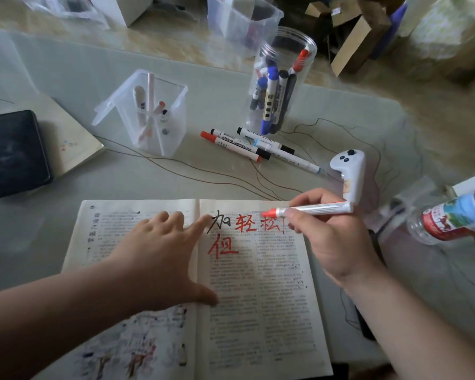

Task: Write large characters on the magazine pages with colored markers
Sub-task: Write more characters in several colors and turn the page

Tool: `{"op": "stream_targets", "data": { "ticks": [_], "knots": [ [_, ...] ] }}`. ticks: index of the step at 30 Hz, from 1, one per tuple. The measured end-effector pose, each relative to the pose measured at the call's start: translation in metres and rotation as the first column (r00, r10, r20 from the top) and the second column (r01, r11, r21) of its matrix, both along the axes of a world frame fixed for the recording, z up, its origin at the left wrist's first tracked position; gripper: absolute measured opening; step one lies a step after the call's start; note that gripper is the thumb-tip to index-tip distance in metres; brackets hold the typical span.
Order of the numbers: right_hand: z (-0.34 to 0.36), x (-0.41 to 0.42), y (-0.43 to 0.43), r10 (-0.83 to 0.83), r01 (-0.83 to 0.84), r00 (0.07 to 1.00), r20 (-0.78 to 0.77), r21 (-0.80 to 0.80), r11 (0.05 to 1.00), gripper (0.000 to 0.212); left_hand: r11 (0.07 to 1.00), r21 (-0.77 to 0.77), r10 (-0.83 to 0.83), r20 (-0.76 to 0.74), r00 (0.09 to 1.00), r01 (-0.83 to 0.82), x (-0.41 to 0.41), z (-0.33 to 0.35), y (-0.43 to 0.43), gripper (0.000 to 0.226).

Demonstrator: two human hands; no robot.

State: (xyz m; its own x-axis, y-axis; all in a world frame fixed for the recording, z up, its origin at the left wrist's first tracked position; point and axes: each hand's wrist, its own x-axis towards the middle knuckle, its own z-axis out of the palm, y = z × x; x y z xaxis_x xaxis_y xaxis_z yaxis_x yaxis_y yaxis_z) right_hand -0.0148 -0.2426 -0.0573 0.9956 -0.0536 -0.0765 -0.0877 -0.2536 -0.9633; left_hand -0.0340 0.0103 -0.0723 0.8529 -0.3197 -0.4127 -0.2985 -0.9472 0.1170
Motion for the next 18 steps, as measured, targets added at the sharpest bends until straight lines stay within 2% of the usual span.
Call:
{"op": "stream_targets", "data": {
  "ticks": [3,10,14,18],
  "knots": [
    [-0.006,-0.004,0.001,0.057,-0.058,0.998,-0.022,-0.053,0.997,0.013,1.000,0.017,0.027,-0.023,0.999,-0.026,0.003,0.001,0.002,0.141],
    [-0.018,-0.009,0.007,0.130,-0.124,0.980,-0.150,0.049,0.991,0.014,0.999,0.032,0.020,-0.024,1.000,-0.019,0.003,0.000,0.001,0.140],
    [-0.022,-0.008,0.007,0.155,-0.166,0.982,-0.111,-0.093,0.982,0.011,0.999,0.034,0.018,-0.031,0.999,-0.017,0.004,0.000,0.000,0.141],
    [-0.023,-0.008,0.009,0.141,-0.156,0.983,-0.118,-0.125,0.980,0.010,0.999,0.042,0.014,-0.021,1.000,-0.013,0.004,-0.001,0.000,0.141]
  ]
}}
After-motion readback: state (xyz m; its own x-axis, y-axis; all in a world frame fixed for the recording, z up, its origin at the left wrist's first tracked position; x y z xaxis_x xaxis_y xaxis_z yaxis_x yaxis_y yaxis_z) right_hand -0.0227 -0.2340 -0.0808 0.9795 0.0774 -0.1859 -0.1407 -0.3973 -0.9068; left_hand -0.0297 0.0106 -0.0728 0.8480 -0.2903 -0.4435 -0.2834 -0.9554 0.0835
